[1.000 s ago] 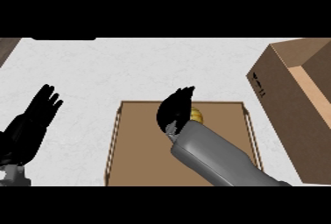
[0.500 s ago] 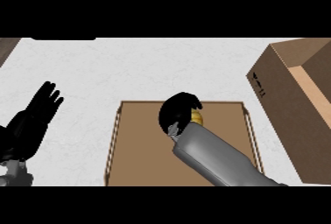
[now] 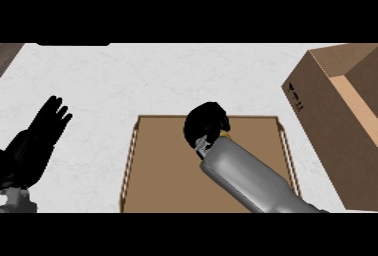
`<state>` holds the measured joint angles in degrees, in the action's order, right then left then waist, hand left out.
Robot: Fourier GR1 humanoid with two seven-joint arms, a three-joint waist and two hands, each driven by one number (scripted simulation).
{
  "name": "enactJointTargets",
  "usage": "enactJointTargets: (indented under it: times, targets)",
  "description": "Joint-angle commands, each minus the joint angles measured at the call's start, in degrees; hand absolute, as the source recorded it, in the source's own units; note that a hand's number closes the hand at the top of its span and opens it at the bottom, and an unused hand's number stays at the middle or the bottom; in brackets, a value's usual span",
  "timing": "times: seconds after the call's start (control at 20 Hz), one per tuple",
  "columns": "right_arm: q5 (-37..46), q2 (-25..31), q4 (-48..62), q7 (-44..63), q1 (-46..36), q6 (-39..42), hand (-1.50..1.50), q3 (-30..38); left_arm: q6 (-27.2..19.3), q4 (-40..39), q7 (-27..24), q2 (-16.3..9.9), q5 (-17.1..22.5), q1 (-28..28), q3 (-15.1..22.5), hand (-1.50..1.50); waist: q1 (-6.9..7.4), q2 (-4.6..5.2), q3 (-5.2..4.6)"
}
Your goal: Pick the squash from the tray and place it in the cardboard box
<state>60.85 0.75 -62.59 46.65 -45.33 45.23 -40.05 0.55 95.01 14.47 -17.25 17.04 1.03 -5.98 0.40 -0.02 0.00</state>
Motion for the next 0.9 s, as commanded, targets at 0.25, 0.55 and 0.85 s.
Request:
enactJointTargets:
  times: [0.25, 0.55, 0.85]
  targets:
    - [-8.6, 2.8, -4.4, 3.4, 6.1, -23.4, 1.5, 28.1, 0.3, -0.4, 0.2, -0.5, 1.0, -1.2, -1.6, 0.0, -2.11, 0.33, 0.24]
    - [-3.5, 4.2, -7.4, 2.1, 7.6, -31.3, 1.5, 27.4, 0.6, -1.1, 0.0, 0.3, -0.5, 0.7, -0.8, 0.0, -0.38, 0.02, 0.01]
    - [-0.4, 2.8, -21.0, 8.7, 2.9, -25.9, 1.5, 24.8, 3.2, -4.4, -3.2, -0.1, 0.3, -0.6, -2.8, 0.0, -0.74, -0.3, -0.06]
